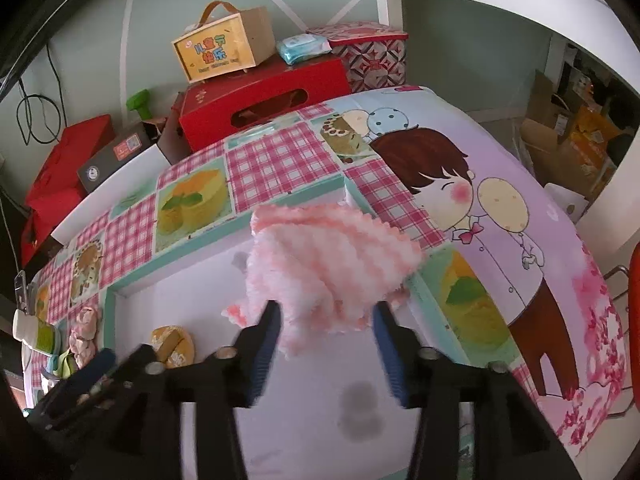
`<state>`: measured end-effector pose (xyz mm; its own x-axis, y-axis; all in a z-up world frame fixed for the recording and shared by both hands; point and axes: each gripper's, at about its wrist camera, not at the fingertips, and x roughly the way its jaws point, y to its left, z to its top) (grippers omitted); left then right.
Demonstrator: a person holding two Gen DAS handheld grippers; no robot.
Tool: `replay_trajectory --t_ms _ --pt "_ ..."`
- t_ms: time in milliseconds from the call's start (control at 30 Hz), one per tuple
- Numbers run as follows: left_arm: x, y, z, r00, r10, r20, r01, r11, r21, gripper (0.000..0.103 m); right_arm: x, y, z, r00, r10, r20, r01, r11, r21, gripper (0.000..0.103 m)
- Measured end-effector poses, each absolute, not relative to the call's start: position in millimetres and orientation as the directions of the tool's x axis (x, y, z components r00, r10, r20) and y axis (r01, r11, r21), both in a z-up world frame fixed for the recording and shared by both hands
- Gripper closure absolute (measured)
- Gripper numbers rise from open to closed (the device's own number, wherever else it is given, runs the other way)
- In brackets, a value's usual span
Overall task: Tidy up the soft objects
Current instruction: 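Withdraw both grippers from the tray back toward the cluttered items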
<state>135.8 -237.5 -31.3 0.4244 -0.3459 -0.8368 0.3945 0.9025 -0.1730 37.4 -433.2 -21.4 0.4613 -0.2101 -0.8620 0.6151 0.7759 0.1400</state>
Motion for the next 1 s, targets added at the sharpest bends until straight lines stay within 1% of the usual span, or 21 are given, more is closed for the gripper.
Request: replay_trajectory --t_ms 67,133,233,300,367,433,533,867,1000 --pt "139 -230 -30 0.45 -0.33 -0.83 0.362 0.917 -0.168 0.018 39 -433 -23 0.45 -0.216 -0.866 0.617 0.777 0.126 0.036" --pt "143 -222 -31 0.464 -0.32 -0.826 0.326 0.929 -0.176 0.016 39 -433 -25 0.439 -0.227 -0.869 0.62 0.777 0.11 0.025" --pt "149 -212 -35 0.464 -0.311 -0.829 0.275 0.941 -0.199 0.008 39 -434 -27 0.423 -0.247 -0.872 0.624 0.777 0.082 0.016" --pt "152 -207 -37 0.476 -0.306 -0.825 0.256 0.945 -0.203 0.007 38 -435 -28 0.413 -0.259 -0.873 0.629 0.774 0.068 0.013" --pt "152 -204 -36 0.493 -0.299 -0.817 0.245 0.949 -0.199 0.007 38 -435 -29 0.408 -0.261 -0.875 0.634 0.77 0.066 0.008" --pt "151 -203 -35 0.502 -0.303 -0.81 0.243 0.948 -0.204 0.006 38 -436 -28 0.404 -0.273 -0.873 0.641 0.766 0.058 0.0" --pt "150 -200 -33 0.519 -0.318 -0.793 0.242 0.945 -0.22 0.002 38 -435 -27 0.401 -0.293 -0.868 0.642 0.766 0.038 0.0" --pt "146 -179 -26 0.529 -0.331 -0.781 0.209 0.943 -0.258 0.002 44 -422 -22 0.424 -0.296 -0.856 0.599 0.801 0.02 0.0" --pt "143 -167 -20 0.547 -0.327 -0.771 0.189 0.945 -0.266 0.002 45 -417 -18 0.469 -0.257 -0.845 0.569 0.82 0.067 0.0"
